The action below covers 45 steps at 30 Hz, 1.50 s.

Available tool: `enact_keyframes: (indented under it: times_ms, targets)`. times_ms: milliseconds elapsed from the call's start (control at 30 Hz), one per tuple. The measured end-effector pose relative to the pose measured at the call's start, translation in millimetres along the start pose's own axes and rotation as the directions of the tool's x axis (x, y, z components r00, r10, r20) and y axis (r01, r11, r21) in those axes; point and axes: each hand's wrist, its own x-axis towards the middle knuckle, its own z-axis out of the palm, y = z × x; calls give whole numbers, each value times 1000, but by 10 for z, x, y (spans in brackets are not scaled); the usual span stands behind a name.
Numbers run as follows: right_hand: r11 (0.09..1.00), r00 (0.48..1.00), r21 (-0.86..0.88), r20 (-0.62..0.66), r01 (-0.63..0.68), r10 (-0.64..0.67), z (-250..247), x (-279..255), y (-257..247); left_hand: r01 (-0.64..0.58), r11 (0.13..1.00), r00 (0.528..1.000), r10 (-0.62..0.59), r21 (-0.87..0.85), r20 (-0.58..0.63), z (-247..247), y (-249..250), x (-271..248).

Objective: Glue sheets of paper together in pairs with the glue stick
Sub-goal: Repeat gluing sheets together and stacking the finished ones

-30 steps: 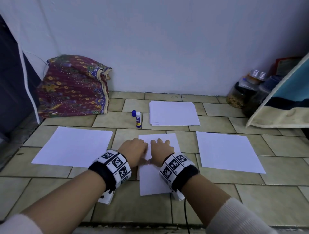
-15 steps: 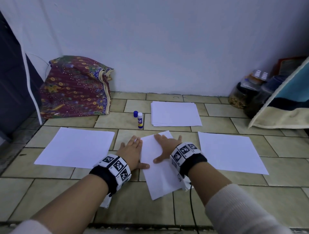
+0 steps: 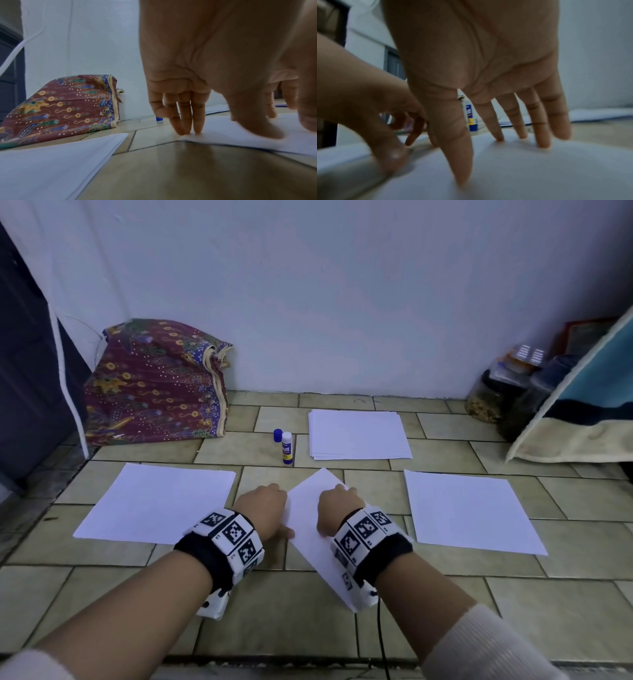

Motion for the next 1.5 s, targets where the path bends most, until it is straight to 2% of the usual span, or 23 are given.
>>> enact_keyframes:
  times_ms: [67, 133, 267, 333, 467, 633, 767, 967, 1067, 1167, 1300, 1400, 1500]
  targets:
    - [998, 998, 0, 12, 64, -64, 33, -17, -83, -4, 1000, 1000, 4, -7, 3, -23, -25, -24]
    - [998, 998, 21, 25, 64, -65, 63, -31, -157, -2, 999, 1000, 2, -37, -1, -2, -46, -44]
    - [992, 992, 3, -18, 128, -128, 95, 9, -223, -57, 994, 998, 53, -93, -44, 94, -108, -5]
    - [982, 982, -15, -14, 188, -188, 97, 56, -229, -55, 995, 998, 57, -86, 19, 129, -152, 51]
    - [967, 967, 25, 20, 253, -254, 55, 95, -286, -32, 998, 980, 23, 45, 195, 130, -199, 169]
    - [936, 919, -4, 195, 351, -344, -43, 138, -213, -42, 994, 970, 15, 104, 244, 134, -217, 201]
    - [955, 936, 49, 191, 293, -297, -64, 155, 38, -56, 996, 974, 40, 65, 222, 171, -264, 147]
    - [992, 980, 110, 178, 67, -86, -82, 216, 614, -74, 997, 969, 66, 27, 240, 179, -306, 125]
    - [993, 985, 99, 158, 57, -72, -99, 195, 752, -76, 997, 966, 66, 32, 249, 174, -320, 125]
    - [996, 997, 82, 69, 22, -27, -100, 194, 701, -72, 996, 970, 56, 58, 235, 132, -304, 94]
    - [988, 987, -47, -63, -148, 145, -91, 107, 551, -10, 992, 976, -18, 128, 217, -47, -186, 35]
    - [996, 996, 1, -33, -85, 85, -49, 48, 410, -3, 979, 986, -32, 205, 166, -192, -25, 9]
    - [1000, 999, 11, -45, 1, 0, -20, 9, 261, -84, 993, 995, 79, 86, 60, -157, 127, 15]
